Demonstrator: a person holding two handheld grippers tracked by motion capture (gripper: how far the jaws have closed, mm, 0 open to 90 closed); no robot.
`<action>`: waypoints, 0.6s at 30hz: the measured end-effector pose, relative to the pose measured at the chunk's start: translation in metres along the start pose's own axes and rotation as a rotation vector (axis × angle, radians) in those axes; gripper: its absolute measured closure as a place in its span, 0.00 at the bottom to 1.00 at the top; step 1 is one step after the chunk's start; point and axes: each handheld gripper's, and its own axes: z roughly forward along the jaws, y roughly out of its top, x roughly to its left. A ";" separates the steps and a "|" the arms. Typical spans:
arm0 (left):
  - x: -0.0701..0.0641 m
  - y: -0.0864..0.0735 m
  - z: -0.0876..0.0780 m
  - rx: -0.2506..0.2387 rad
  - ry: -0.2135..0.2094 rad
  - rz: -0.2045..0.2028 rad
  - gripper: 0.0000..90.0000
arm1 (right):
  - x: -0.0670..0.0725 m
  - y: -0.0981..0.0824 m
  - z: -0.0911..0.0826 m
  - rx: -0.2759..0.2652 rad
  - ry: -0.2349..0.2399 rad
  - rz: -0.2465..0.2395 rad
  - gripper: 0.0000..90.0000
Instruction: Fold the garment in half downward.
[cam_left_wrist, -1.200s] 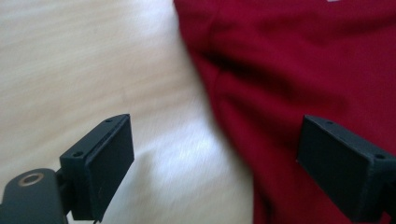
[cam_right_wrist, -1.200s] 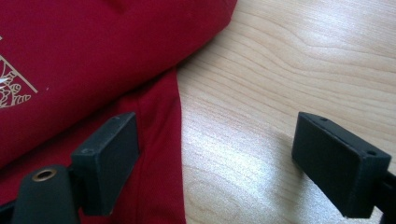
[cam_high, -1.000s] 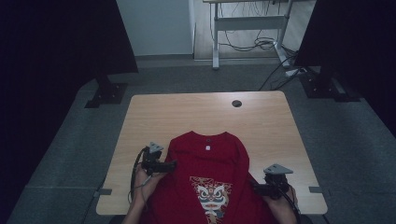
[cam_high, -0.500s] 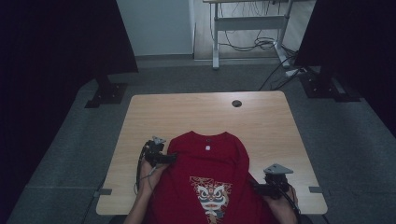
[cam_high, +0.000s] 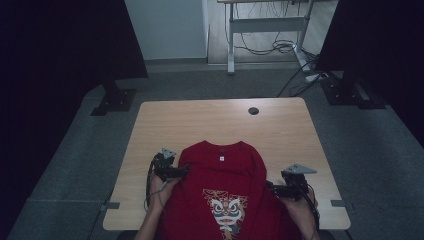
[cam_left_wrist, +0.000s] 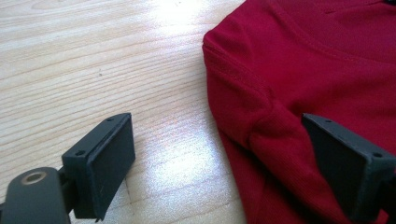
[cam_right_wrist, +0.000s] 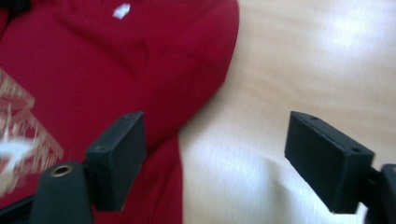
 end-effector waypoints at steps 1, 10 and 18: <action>0.000 0.000 0.000 0.000 -0.001 0.000 0.15 | -0.005 0.012 0.018 0.016 0.013 0.029 0.37; 0.000 0.000 0.000 0.000 -0.003 0.003 0.15 | 0.003 0.022 0.052 0.069 0.046 0.029 0.57; 0.000 0.000 0.000 0.001 -0.004 0.002 0.15 | 0.018 0.032 0.050 0.064 0.060 -0.040 0.90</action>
